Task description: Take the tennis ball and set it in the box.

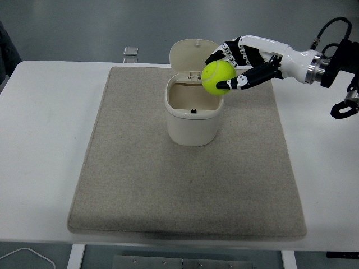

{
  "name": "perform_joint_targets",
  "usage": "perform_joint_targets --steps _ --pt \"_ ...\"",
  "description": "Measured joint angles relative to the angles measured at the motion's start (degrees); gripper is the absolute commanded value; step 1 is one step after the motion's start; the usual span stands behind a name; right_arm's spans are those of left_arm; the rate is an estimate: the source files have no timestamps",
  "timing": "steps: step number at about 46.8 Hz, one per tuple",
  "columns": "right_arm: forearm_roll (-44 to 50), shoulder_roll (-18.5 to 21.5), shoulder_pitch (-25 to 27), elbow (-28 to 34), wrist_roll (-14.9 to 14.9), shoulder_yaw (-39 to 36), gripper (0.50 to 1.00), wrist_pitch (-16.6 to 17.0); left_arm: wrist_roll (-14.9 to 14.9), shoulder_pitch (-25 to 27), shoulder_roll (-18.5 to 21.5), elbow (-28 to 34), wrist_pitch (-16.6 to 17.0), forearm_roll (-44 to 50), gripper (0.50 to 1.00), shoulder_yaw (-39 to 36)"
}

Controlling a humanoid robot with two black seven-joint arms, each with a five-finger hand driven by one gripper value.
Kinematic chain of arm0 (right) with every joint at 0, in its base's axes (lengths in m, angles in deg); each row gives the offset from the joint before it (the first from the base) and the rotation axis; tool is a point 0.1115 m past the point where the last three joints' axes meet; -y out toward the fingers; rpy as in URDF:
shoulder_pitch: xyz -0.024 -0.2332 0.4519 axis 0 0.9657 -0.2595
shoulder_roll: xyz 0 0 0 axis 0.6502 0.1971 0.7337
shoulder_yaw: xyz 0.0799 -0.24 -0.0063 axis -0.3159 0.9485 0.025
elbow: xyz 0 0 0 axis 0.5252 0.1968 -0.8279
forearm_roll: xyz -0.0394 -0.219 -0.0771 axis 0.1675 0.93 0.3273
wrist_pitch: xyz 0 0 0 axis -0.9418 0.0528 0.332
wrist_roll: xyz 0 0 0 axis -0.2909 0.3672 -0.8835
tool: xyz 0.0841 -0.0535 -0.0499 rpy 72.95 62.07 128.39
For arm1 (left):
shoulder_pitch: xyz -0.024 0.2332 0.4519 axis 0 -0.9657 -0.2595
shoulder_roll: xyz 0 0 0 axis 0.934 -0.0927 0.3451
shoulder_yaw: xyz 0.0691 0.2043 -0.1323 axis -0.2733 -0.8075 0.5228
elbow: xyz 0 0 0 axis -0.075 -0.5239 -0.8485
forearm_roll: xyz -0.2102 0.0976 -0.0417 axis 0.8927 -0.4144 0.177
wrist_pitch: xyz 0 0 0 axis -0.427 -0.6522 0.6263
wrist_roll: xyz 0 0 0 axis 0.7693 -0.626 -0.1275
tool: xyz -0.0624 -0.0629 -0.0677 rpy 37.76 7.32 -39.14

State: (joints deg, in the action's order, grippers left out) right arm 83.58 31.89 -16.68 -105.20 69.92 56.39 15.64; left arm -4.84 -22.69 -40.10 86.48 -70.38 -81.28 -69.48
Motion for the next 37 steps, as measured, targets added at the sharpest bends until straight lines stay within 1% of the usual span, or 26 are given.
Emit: perform_joint_targets --steps 6,11,17,22,26,31,34,37 --pt "-0.07 1.29 0.10 0.08 0.00 0.08 0.672 -0.57 0.00 -0.01 0.00 0.00 0.00 0.00 0.992 0.00" --pt "-0.06 2.33 0.20 0.15 0.04 0.38 0.684 -1.50 -0.01 -0.01 0.00 0.00 0.00 0.00 0.992 -0.01" --pt "0.00 3.44 0.29 0.78 0.09 0.65 0.711 -2.11 -0.01 0.00 0.00 0.00 0.00 0.00 0.992 -0.01" --pt "0.01 3.66 0.29 1.03 0.09 0.71 0.721 -2.55 -0.01 0.01 0.00 0.00 0.00 0.00 0.992 0.00" --pt "0.01 3.67 0.32 1.05 0.18 0.78 0.744 -2.60 -0.01 0.00 0.00 0.00 0.00 0.00 0.990 0.00" --pt "0.25 3.67 0.51 1.11 0.19 0.85 0.758 -2.67 -0.01 0.00 0.00 0.00 0.00 0.00 0.990 0.02" --pt "0.52 3.67 0.63 1.25 0.25 0.88 0.786 -2.67 -0.01 0.00 0.00 0.00 0.00 0.00 0.992 0.01" --pt "0.71 4.26 0.72 1.64 0.26 0.94 0.801 -2.67 -0.01 0.00 0.00 0.00 0.00 0.00 0.992 0.01"
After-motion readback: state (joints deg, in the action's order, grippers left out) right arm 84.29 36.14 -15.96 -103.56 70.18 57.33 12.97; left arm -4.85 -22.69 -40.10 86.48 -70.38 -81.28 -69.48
